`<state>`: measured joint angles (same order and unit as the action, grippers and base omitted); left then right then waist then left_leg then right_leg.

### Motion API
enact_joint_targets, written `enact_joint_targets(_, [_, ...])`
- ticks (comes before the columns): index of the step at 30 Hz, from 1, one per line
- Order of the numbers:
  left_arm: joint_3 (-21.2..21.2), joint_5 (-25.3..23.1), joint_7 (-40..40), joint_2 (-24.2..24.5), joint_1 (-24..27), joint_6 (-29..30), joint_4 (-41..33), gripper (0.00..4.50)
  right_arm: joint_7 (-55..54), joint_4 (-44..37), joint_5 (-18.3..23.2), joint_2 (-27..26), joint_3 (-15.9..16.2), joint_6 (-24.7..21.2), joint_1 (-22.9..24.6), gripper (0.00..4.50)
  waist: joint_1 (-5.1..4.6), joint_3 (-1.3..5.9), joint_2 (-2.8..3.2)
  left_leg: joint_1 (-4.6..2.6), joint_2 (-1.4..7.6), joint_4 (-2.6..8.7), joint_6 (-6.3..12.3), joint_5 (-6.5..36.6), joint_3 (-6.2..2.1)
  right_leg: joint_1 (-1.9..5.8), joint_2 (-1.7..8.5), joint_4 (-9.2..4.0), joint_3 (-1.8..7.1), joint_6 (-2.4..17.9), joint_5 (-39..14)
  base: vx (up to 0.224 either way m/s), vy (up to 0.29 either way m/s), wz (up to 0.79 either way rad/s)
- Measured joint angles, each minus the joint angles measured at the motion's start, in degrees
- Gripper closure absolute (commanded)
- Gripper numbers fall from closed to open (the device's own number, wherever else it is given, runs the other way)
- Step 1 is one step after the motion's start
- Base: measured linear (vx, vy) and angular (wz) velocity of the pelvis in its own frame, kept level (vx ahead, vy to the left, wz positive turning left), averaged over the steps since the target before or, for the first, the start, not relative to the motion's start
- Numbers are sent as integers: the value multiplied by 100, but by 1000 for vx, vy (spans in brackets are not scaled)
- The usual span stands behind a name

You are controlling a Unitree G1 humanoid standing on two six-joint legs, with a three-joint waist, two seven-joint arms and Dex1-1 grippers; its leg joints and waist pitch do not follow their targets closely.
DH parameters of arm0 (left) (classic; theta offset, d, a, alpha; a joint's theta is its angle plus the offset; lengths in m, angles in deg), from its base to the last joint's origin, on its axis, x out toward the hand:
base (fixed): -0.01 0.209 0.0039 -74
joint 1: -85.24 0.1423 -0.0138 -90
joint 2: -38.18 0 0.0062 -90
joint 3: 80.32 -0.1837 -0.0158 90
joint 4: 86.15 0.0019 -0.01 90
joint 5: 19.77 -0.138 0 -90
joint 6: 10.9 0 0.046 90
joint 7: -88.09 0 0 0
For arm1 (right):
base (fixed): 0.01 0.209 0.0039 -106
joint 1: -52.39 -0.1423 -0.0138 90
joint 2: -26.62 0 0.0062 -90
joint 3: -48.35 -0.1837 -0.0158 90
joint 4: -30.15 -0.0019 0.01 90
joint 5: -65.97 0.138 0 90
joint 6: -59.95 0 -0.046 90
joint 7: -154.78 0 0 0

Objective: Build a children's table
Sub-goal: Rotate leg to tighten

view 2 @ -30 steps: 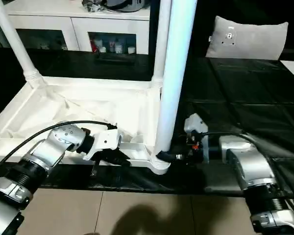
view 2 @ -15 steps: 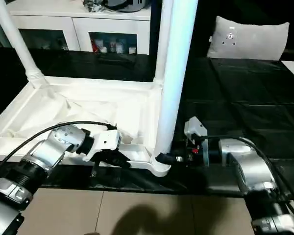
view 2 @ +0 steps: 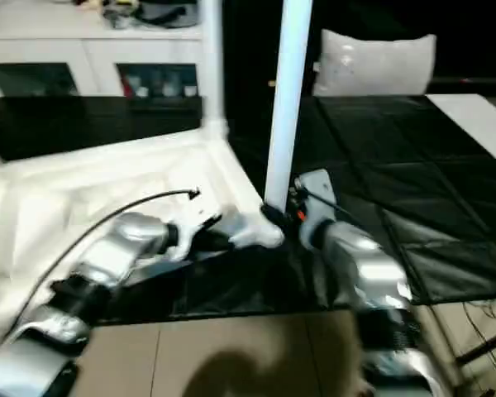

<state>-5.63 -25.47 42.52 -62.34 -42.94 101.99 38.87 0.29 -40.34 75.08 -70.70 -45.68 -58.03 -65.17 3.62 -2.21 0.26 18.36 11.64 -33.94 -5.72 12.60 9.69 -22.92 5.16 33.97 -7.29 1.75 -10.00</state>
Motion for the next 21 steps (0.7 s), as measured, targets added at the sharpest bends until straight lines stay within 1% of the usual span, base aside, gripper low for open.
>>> enact_joint_targets(1, [-13,-52,202,-113,-48,-7,60,450,-177,107,-25,-46,-41,103,-55,196,5,0,-3,7,0,2,5,-3,-1,-1,0,-3,0,0,0,0,0,0])
enact_joint_targets(2, [-48,-96,329,-173,-70,-28,81,450,-299,190,-25,-107,-115,170,-90,183,6,-1,-7,12,0,5,7,-2,-1,-2,0,-5,0,-1,1,0,0,0])
enact_joint_targets(4, [-110,-156,405,-188,-75,-94,57,450,-360,219,47,-219,-217,251,-104,177,6,0,-8,21,0,14,11,1,-3,-8,0,-4,2,-11,13,0,0,0])
enact_joint_targets(6, [-130,-169,388,-178,-74,-76,-4,450,-347,218,70,-230,-236,308,-104,147,27,0,-8,27,0,26,26,-8,-4,-18,0,3,3,0,30,0,0,0])
enact_joint_targets(8, [-131,-174,385,-164,-74,-68,-38,450,-295,209,109,-230,-236,334,-103,135,45,0,-7,30,1,44,38,-17,-3,-28,-4,4,3,1,30,0,0,0])
enact_joint_targets(9, [-135,-174,378,-159,-74,-73,-47,450,-253,198,141,-221,-238,356,-89,116,59,0,-6,34,4,47,39,-18,-3,-33,-8,5,3,13,33,0,0,0])
enact_joint_targets(10, [-136,-173,366,-159,-74,-78,-49,450,-237,198,161,-213,-241,376,-74,116,69,0,-6,36,5,48,39,-18,-3,-35,-9,5,3,27,40,0,0,0])
enact_joint_targets(11, [-151,-174,349,-150,-74,-119,-47,450,-161,199,177,-168,-240,425,-50,103,80,0,-6,38,5,48,39,-18,-3,-36,-9,4,3,27,40,0,0,0])
enact_joint_targets(13, [-216,-173,290,-113,-74,-235,-38,450,96,196,204,-48,-226,549,32,82,113,-1,-5,52,4,46,39,-17,-3,-45,-9,1,3,27,40,0,0,0])
enact_joint_targets(14, [-251,-173,246,-71,-74,-296,-37,450,222,183,210,53,-217,609,80,82,131,-1,-5,57,4,45,40,-17,-3,-49,-8,1,3,28,40,0,0,0])
enact_joint_targets(15, [-263,-170,169,-16,-73,-360,-30,450,400,172,231,141,-200,646,125,73,149,-2,-2,60,4,44,40,-18,-3,-51,-8,2,3,29,41,0,0,0])
enact_joint_targets(18, [-325,-152,-135,175,-61,-662,5,450,1106,83,381,594,-134,707,325,73,195,-15,19,65,2,43,41,-17,-3,-52,-6,1,2,32,43,0,0,0])
enact_joint_targets(20, [-328,-134,-316,301,-56,-804,16,450,1506,51,449,809,-92,710,405,44,219,-22,31,68,2,41,42,-17,-3,-55,-6,2,2,34,44,0,0,0])
enact_joint_targets(21, [-370,-126,-512,415,-44,-950,16,450,1820,-55,487,1011,-19,723,492,37,241,-23,32,70,2,43,42,-17,-3,-58,-5,1,2,34,44,0,0,0])
